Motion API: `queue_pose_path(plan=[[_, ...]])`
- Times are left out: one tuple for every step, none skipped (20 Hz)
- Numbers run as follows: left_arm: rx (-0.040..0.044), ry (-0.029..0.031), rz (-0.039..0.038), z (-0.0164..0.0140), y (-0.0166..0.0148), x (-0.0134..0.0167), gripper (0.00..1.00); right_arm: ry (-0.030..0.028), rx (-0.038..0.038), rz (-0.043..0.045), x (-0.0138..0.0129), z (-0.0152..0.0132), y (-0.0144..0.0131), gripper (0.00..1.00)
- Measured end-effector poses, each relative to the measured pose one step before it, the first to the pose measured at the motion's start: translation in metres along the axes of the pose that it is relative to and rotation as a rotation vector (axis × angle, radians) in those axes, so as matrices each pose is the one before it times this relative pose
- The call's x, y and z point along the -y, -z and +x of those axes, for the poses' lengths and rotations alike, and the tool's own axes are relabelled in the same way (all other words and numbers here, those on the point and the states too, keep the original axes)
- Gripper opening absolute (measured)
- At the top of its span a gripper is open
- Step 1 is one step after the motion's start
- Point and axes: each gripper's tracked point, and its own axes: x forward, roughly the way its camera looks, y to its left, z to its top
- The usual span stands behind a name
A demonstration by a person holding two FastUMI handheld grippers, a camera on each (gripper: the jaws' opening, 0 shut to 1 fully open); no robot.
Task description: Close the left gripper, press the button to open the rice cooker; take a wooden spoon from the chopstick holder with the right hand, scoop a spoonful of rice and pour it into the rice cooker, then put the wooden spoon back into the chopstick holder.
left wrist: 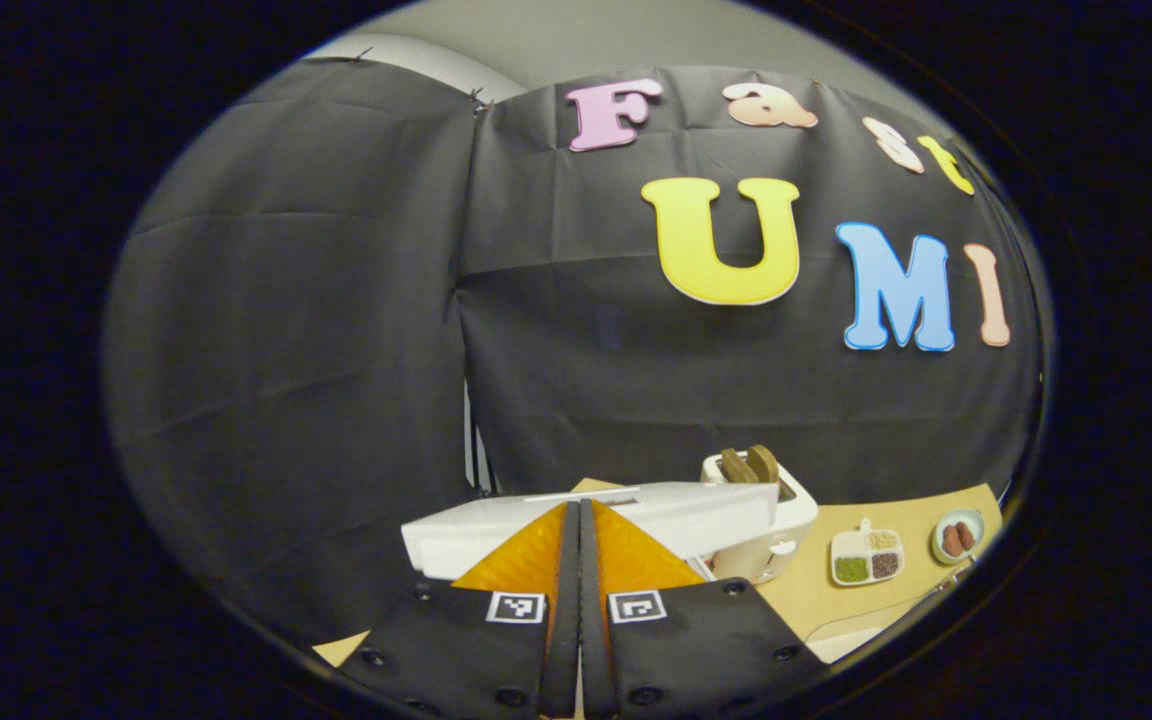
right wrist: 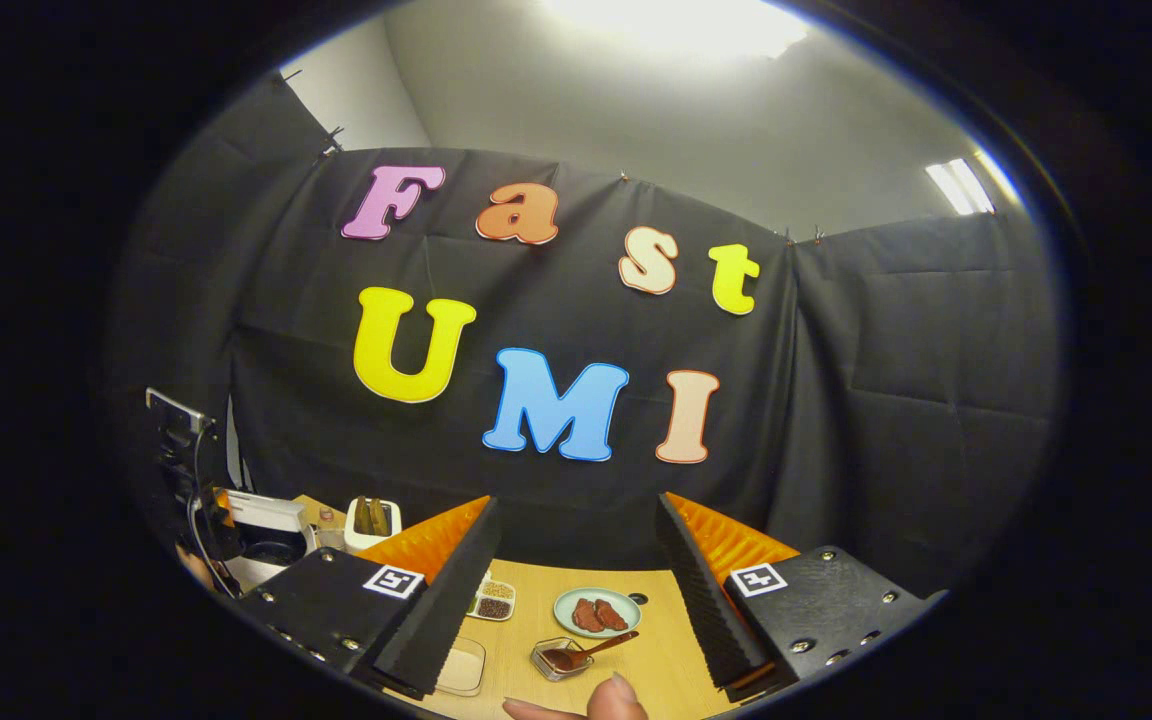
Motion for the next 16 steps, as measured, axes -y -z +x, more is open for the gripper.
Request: queue_pose_path(plan=[[0.00128, -0.00418, 0.00508, -0.00303, -0.00068, -0.0029, 0.1, 0.0036, -0.006, -0.00017, 0.00113, -0.00115, 0.00295, 0.95], [-0.00196, -0.00748, 0.00939, 0.00028, 0.00214, -0.00387, 0.1, 0.00484, -0.0064, 0.00032, 0.00166, 0.0005, 0.00392, 0.95], [-0.00708, -0.00321, 0.0054, -0.00229, 0.0026, -0.0032, 0.1, 0.00033, -0.00504, 0.00347, 0.00063, -0.00066, 0.00206, 0.95], [-0.00288, 0.00331, -0.00397, -0.00321, 0.00065, -0.00077, 0.1, -0.00125, -0.00496, 0.00628, 0.00066, -0.00166, 0.00314, 0.95], [0.00546, 0.00221, -0.00701, -0.00337, -0.00074, -0.00176, 0.1, -0.00141, -0.00251, 0.0048, 0.00004, -0.00105, 0.0015, 0.95], [0.00927, -0.00098, -0.00154, -0.0049, -0.00285, -0.0029, 0.1, 0.00358, 0.00228, 0.00267, 0.00196, -0.00038, 0.00142, 0.95], [0.00617, -0.00365, 0.00576, -0.00303, -0.00234, -0.00291, 0.1, 0.00483, 0.00301, 0.00112, 0.00248, 0.00147, 0.00032, 0.95], [-0.00094, -0.00217, 0.00307, -0.0035, 0.00152, -0.00251, 0.1, 0.00495, -0.0041, 0.0031, 0.00332, 0.00296, 0.004, 0.95], [-0.00107, 0.00218, -0.00459, -0.00579, -0.00109, -0.00203, 0.1, 0.00593, -0.01097, 0.00776, 0.00405, 0.0042, 0.00396, 0.95], [0.00515, 0.00326, -0.01083, -0.00659, -0.00218, -0.00125, 0.1, 0.00569, -0.00981, 0.01754, 0.00401, 0.0037, 0.00457, 0.95], [0.01127, 0.00126, -0.00785, -0.00657, -0.00563, -0.00144, 0.1, 0.00067, -0.01104, 0.02454, 0.00451, 0.0047, 0.00498, 0.95], [0.01179, -0.00081, -0.00198, -0.00569, -0.00307, -0.00122, 0.1, -0.00126, -0.01668, 0.02866, 0.00355, 0.00612, 0.00646, 0.95], [0.00769, -0.00152, 0.00226, -0.00606, -0.00345, -0.00205, 0.1, -0.00427, -0.0203, 0.02962, 0.00434, 0.00624, 0.00707, 0.95], [0.00348, 0.003, 0.00089, -0.00551, -0.00253, 0.00027, 0.1, -0.00902, -0.01209, 0.02946, 0.00531, 0.00604, 0.00793, 0.95], [0.00497, 0.00309, -0.00231, -0.00614, -0.00314, 0.00064, 0.1, -0.01196, -0.00725, 0.02713, 0.00537, 0.00655, 0.00446, 0.96], [0.00379, -0.00165, -0.0005, -0.00497, -0.00302, 0.00081, 0.1, -0.01345, 0.00247, 0.02103, 0.00601, 0.00694, 0.00501, 0.96]])
